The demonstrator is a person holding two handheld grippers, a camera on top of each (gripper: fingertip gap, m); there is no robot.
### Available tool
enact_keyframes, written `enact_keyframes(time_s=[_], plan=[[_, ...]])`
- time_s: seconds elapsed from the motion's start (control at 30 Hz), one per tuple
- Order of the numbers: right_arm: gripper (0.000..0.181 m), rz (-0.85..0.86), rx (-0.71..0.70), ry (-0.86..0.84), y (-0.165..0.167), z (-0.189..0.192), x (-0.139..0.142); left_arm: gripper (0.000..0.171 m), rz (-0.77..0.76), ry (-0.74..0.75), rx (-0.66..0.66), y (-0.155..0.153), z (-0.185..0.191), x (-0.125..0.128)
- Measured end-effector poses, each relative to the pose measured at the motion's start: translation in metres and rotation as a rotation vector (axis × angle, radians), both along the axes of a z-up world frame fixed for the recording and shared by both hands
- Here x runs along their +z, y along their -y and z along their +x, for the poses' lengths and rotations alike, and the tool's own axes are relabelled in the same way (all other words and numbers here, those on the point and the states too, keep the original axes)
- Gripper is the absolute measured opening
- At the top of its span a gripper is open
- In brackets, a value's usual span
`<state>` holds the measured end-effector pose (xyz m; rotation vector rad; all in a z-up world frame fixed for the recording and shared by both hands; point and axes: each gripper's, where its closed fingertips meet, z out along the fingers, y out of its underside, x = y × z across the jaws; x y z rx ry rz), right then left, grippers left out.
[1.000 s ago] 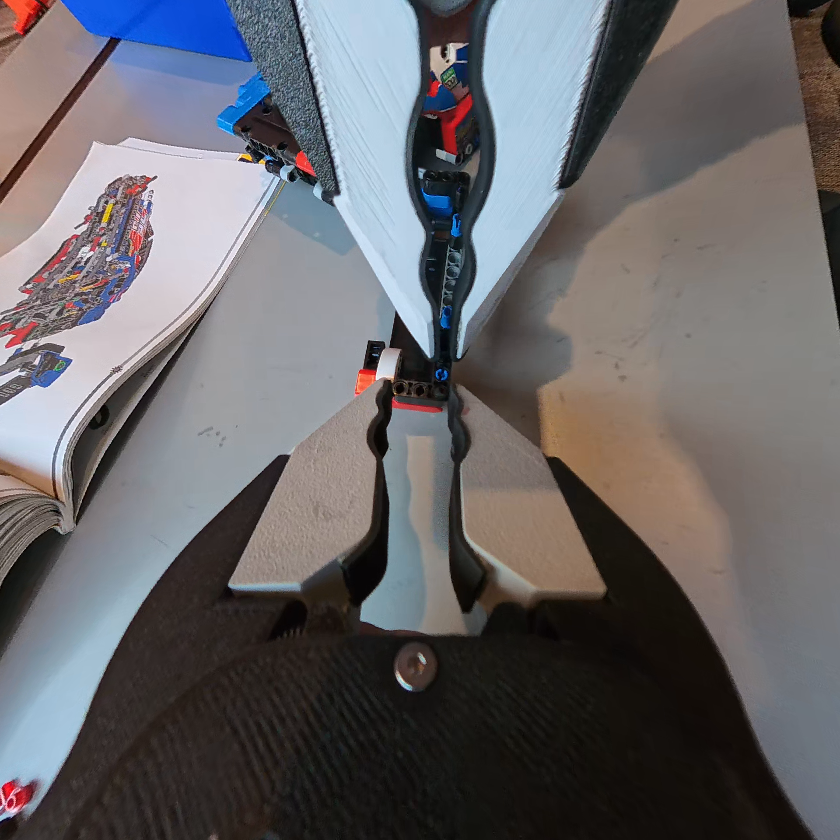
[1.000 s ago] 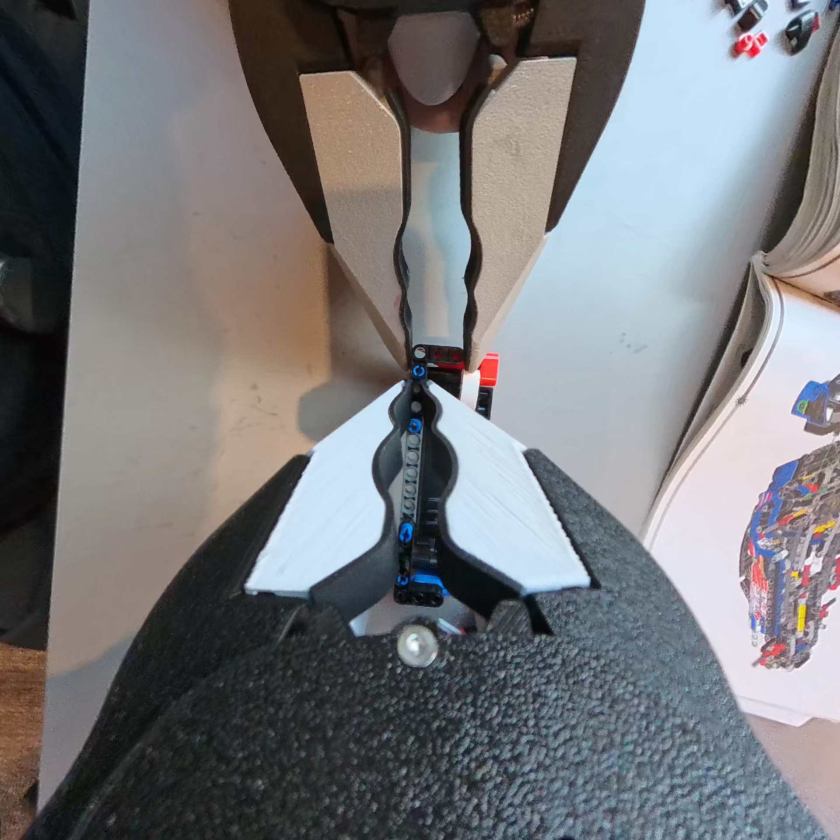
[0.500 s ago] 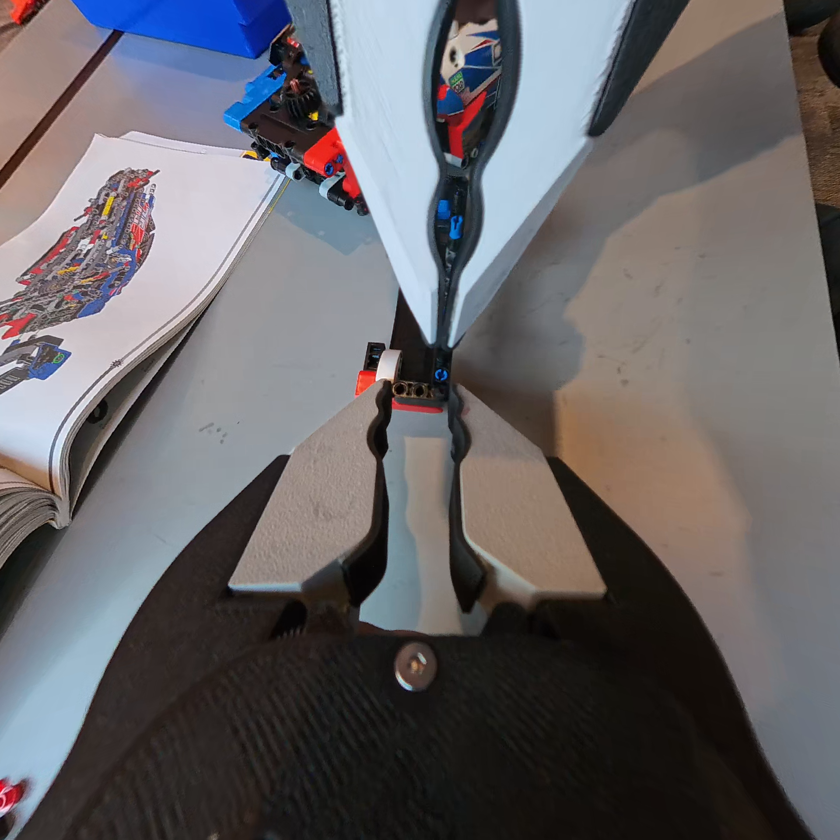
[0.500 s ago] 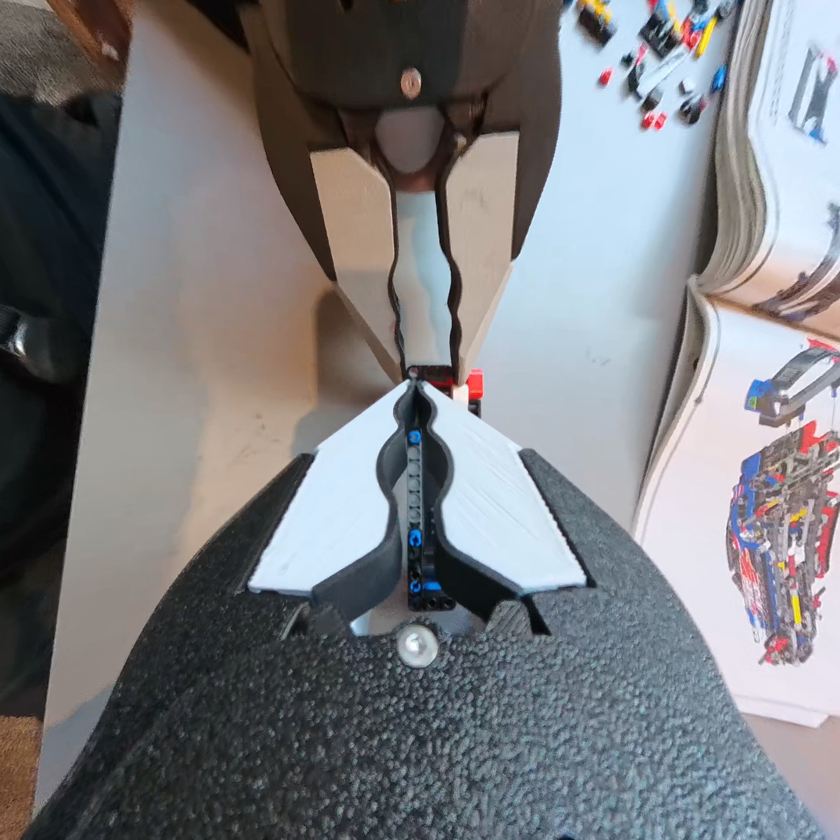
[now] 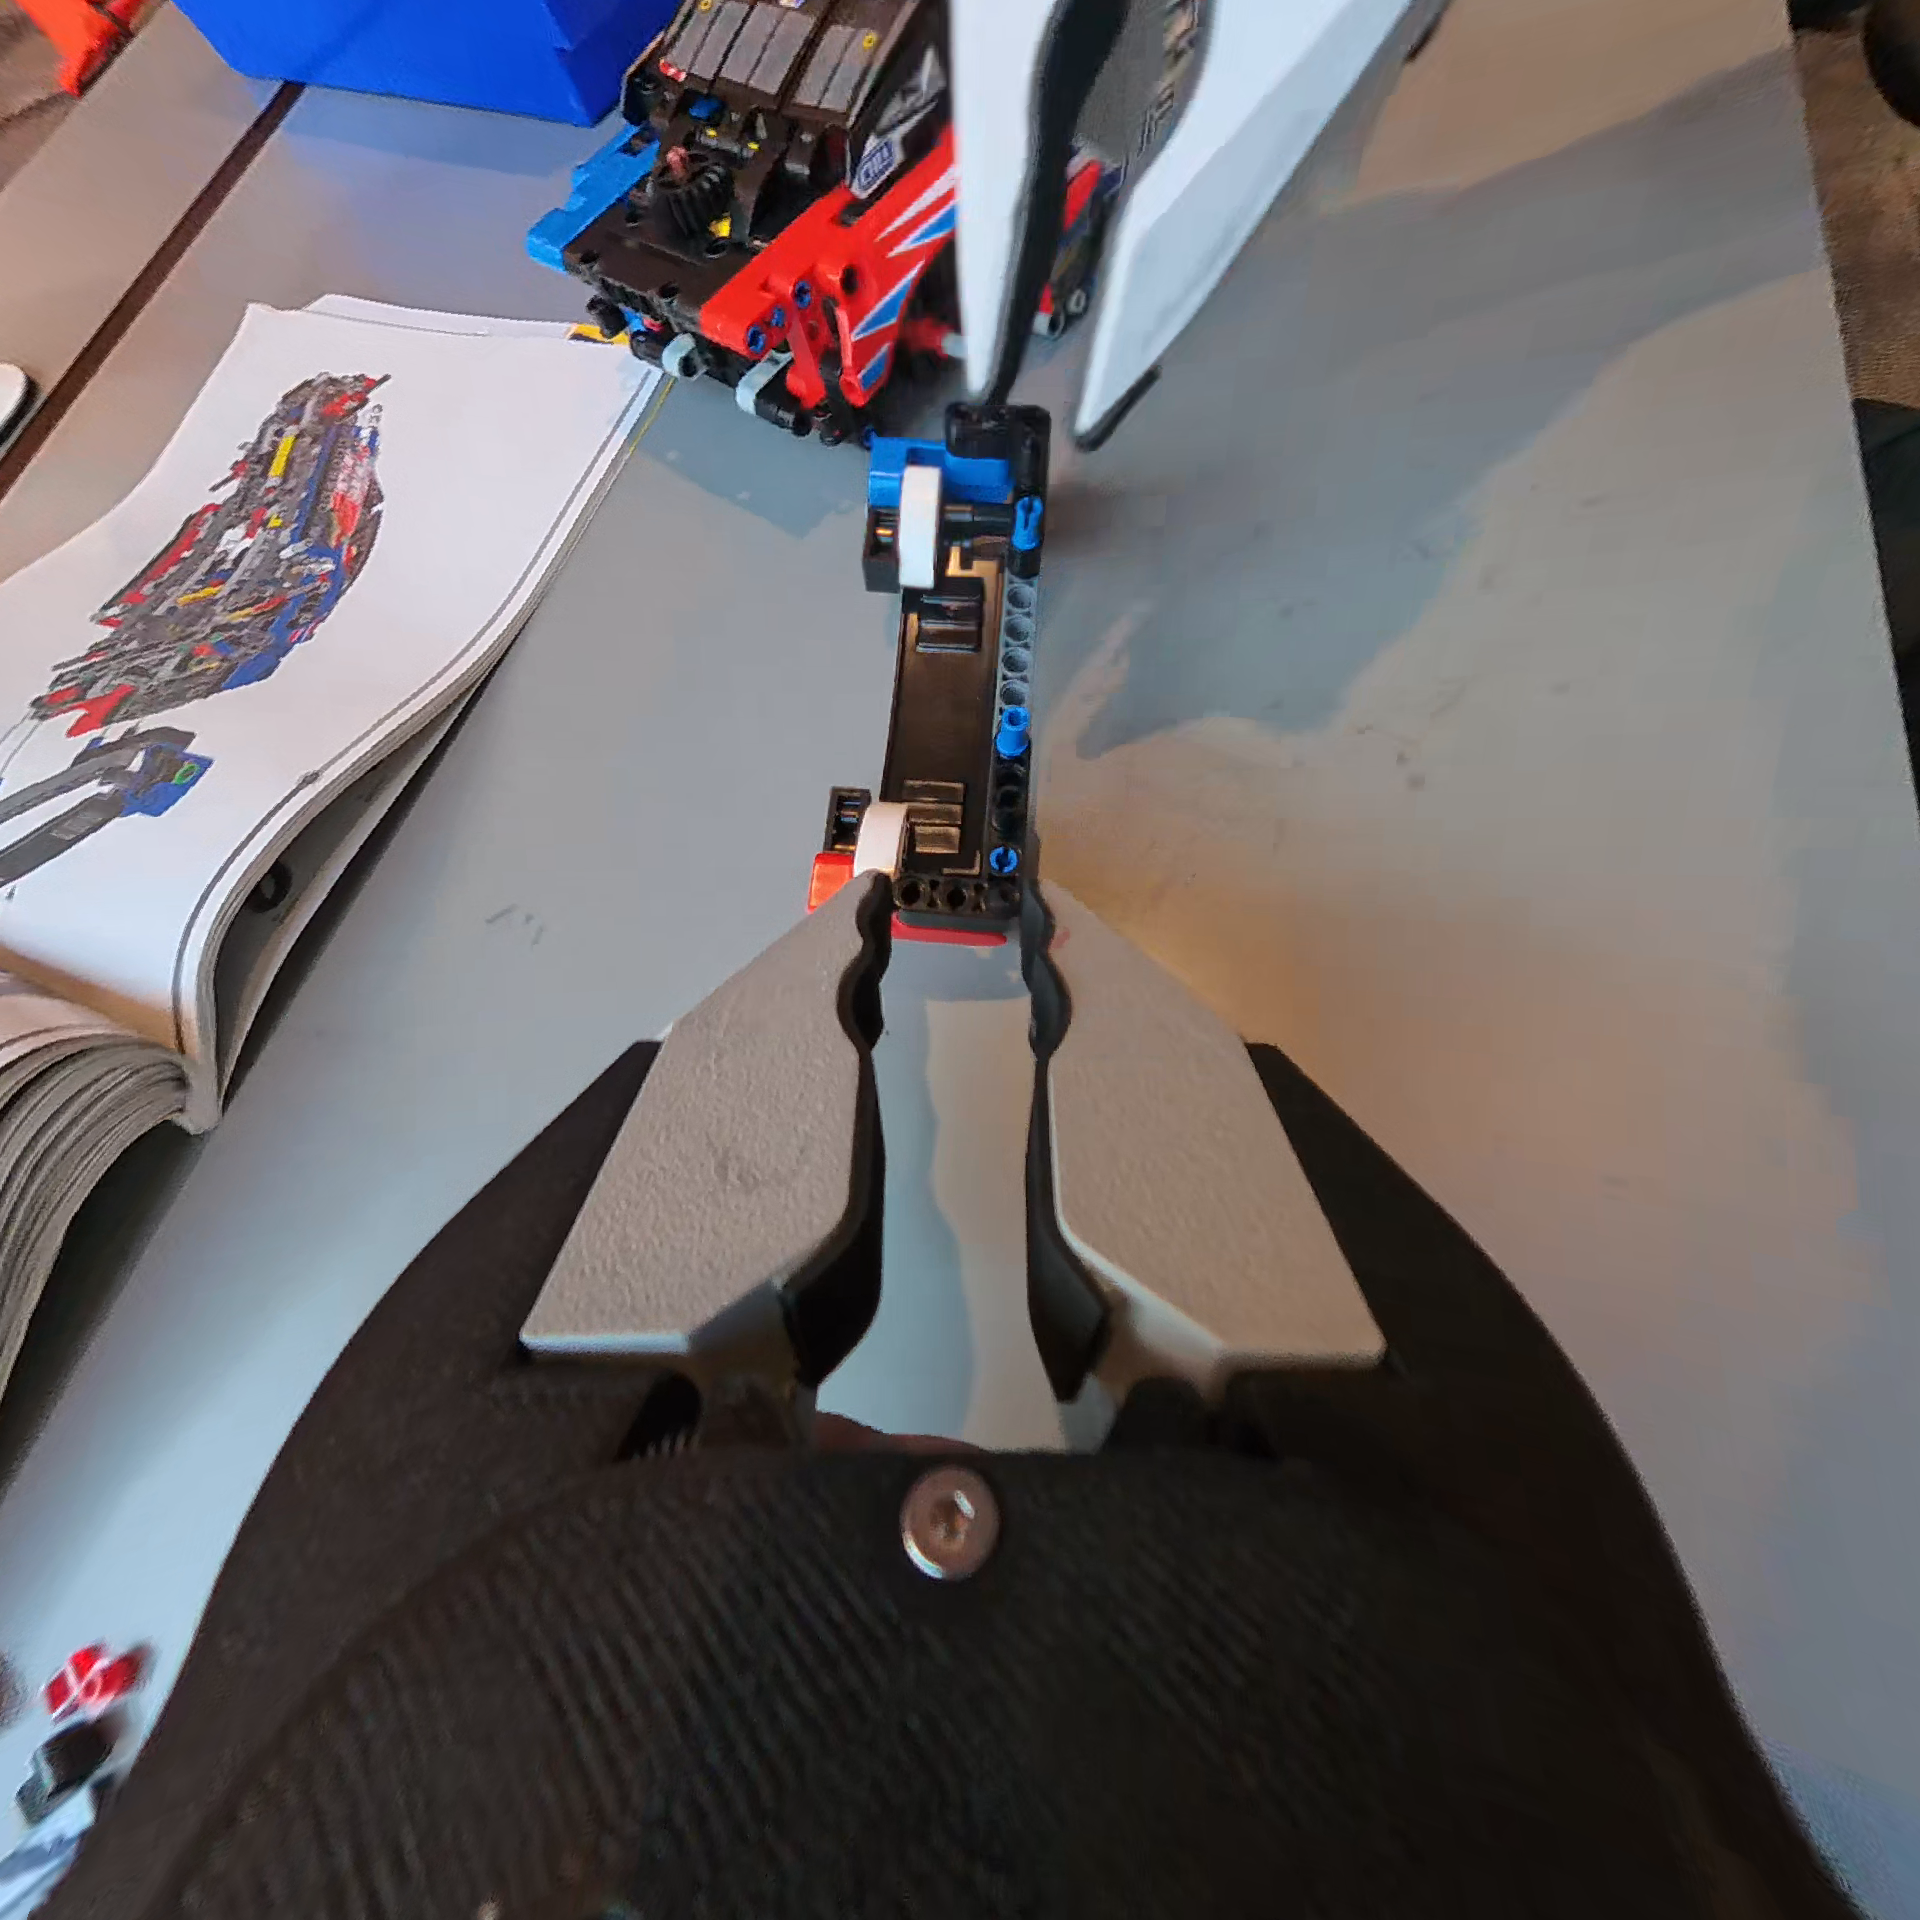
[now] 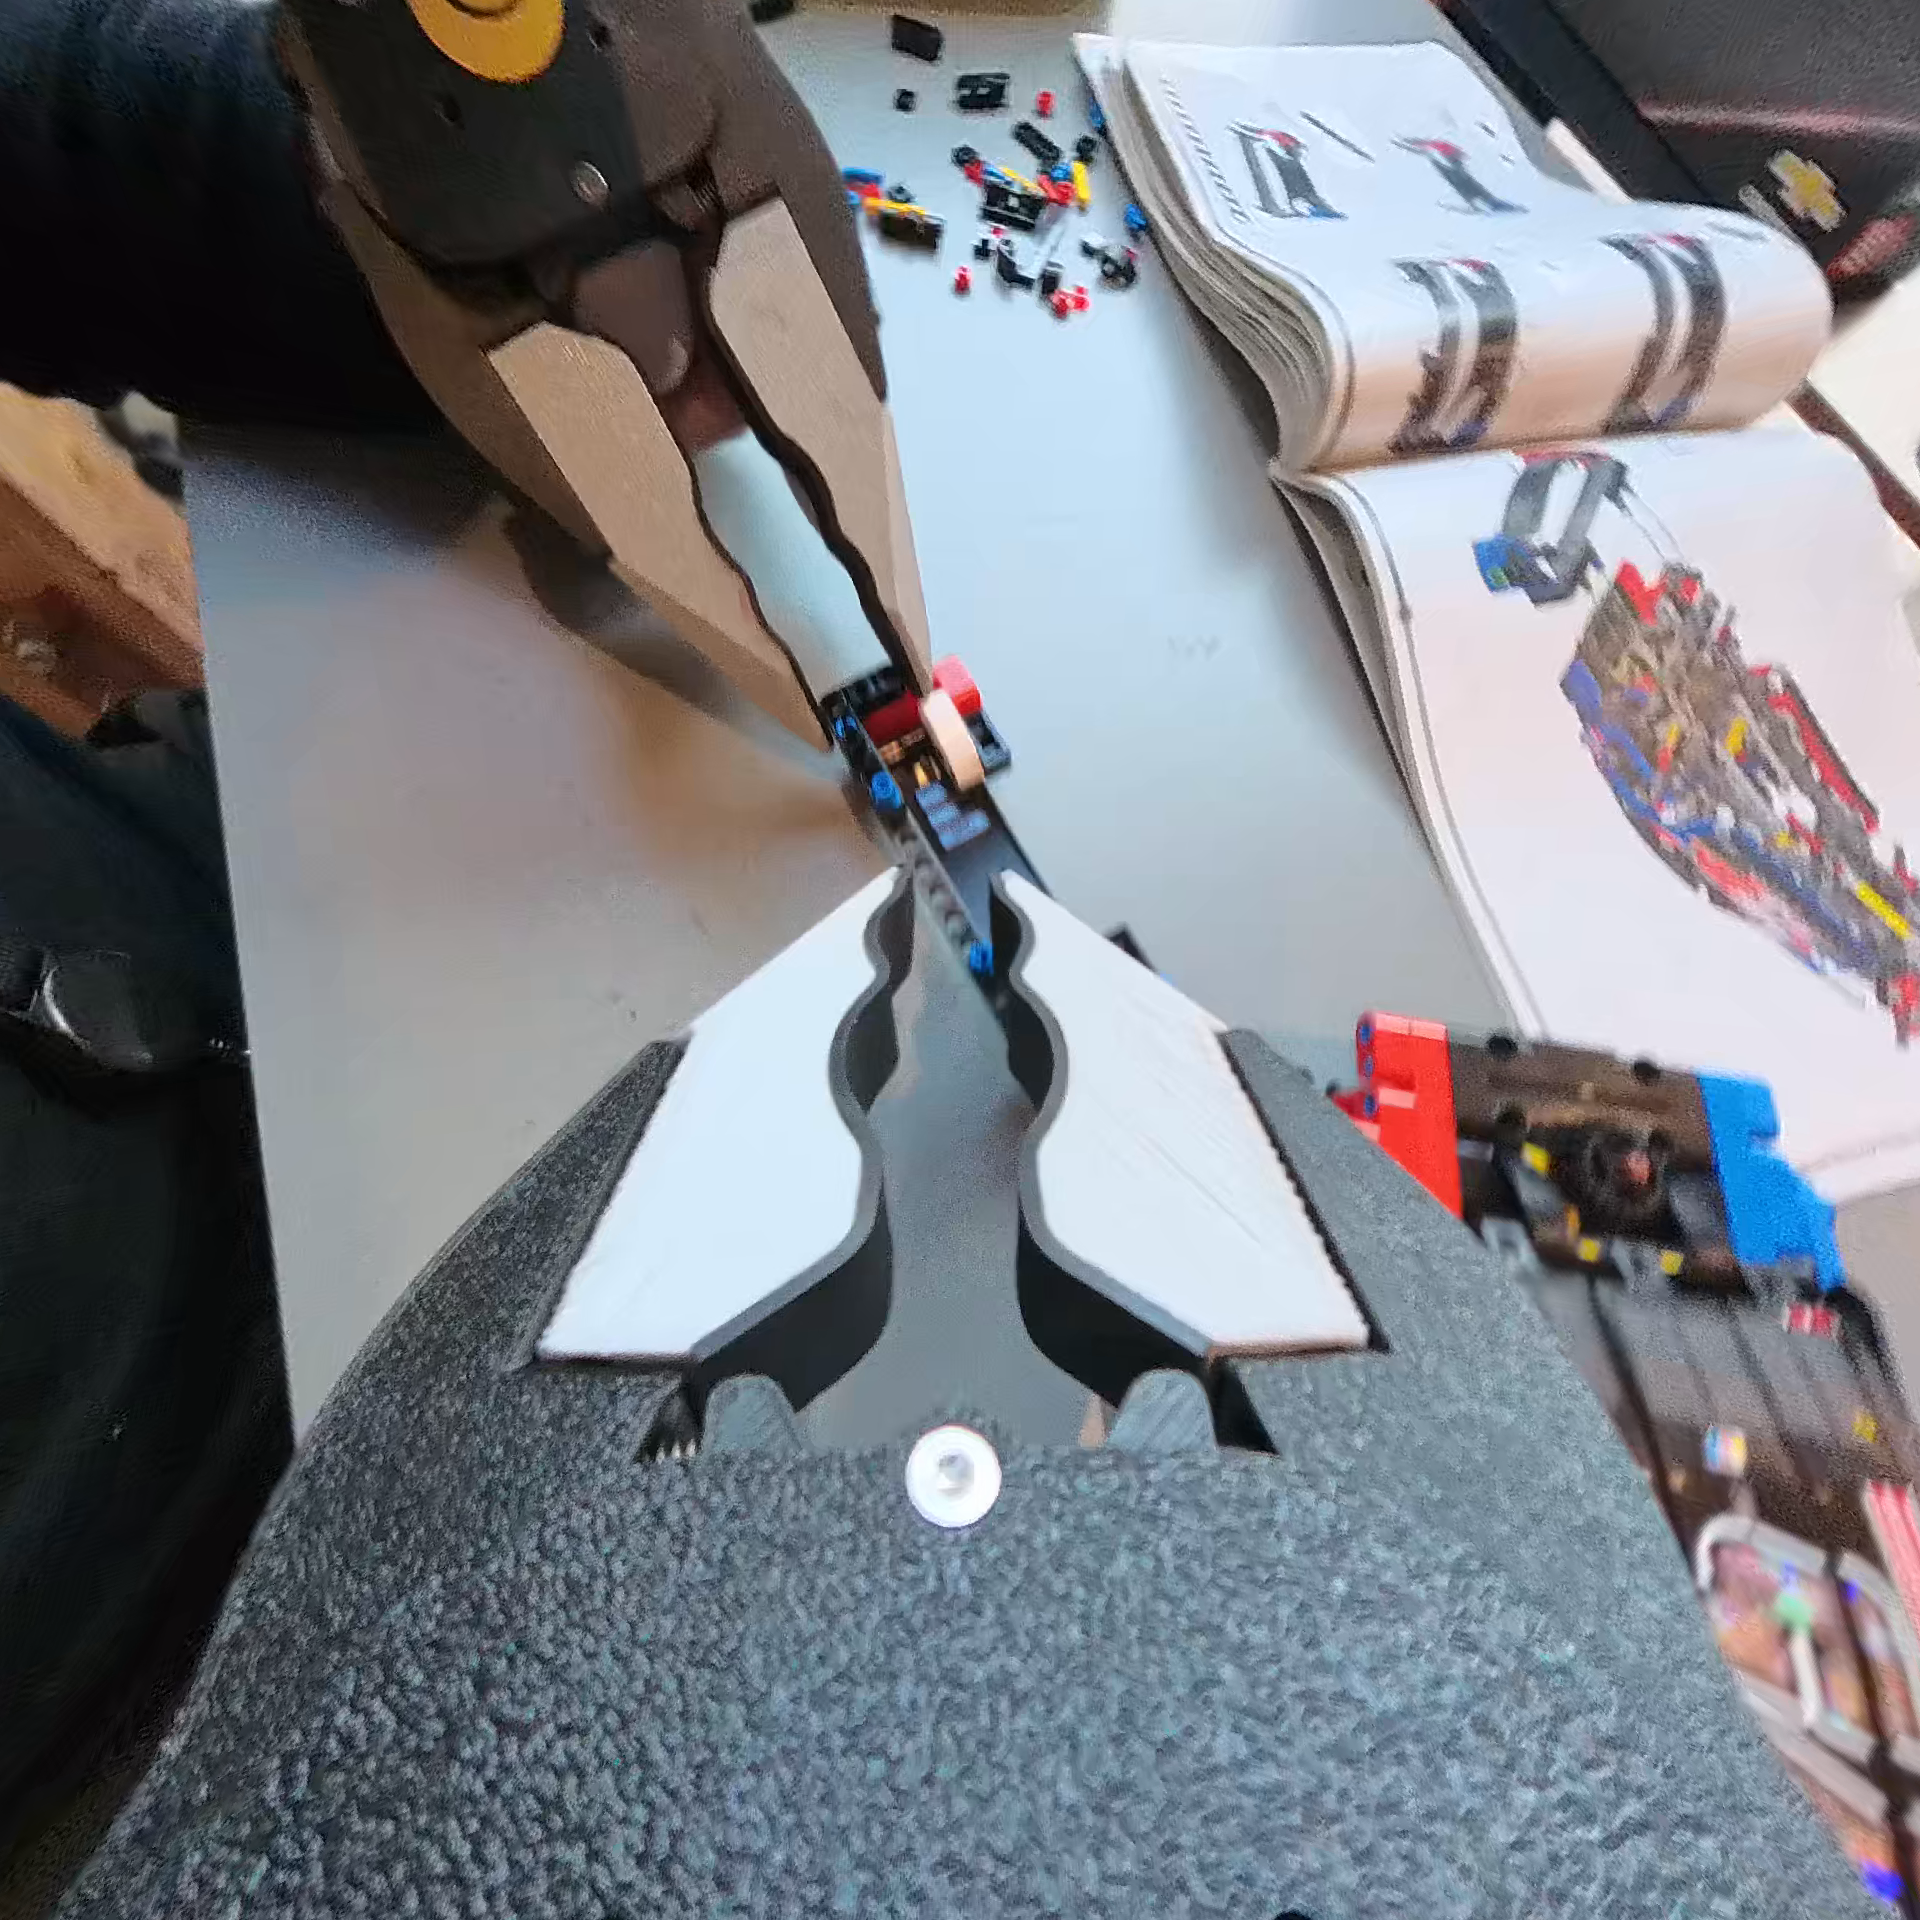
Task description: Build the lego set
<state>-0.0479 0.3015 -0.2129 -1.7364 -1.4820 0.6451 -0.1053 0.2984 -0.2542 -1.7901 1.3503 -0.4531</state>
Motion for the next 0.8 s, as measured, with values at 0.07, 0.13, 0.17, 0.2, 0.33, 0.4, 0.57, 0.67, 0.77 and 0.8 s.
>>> enact_keyframes(time_s=[0.07,0.13,0.17,0.2,0.33,0.4,0.57,0.67,0.77,0.8], plan=[[0.020,-0.010,-0.050,-0.025,0.005,0.013,-0.003,0.022,0.014,0.018,0.003,0.001,-0.006,0.004],[0.020,-0.016,-0.078,-0.057,0.009,0.024,-0.002,0.023,0.012,0.031,0.047,-0.002,-0.015,0.006],[0.020,-0.023,-0.087,-0.067,0.011,0.029,-0.003,0.026,0.010,0.035,0.071,-0.003,-0.021,0.007],[0.021,-0.029,-0.094,-0.074,0.011,0.033,-0.005,0.029,0.012,0.052,0.094,-0.003,-0.026,0.009],[0.030,-0.036,-0.109,-0.090,0.012,0.040,-0.016,0.036,-0.062,0.230,0.223,0.003,-0.039,0.031],[0.035,-0.018,-0.123,-0.138,0.012,0.038,-0.016,0.048,-0.122,0.283,0.297,0.006,-0.044,0.036],[0.038,0.030,-0.157,-0.160,0.008,0.037,-0.018,0.072,-0.137,0.156,0.405,0.007,-0.049,0.017],[0.038,0.033,-0.148,-0.171,0.010,0.037,-0.016,0.071,-0.133,0.067,0.382,0.007,-0.042,0.005],[0.036,0.050,-0.148,-0.208,0.012,0.040,-0.010,0.069,-0.099,0.027,0.340,0.000,-0.030,0.009],[0.036,0.050,-0.145,-0.217,0.013,0.041,-0.008,0.069,-0.083,0.022,0.323,-0.002,-0.025,0.014]])
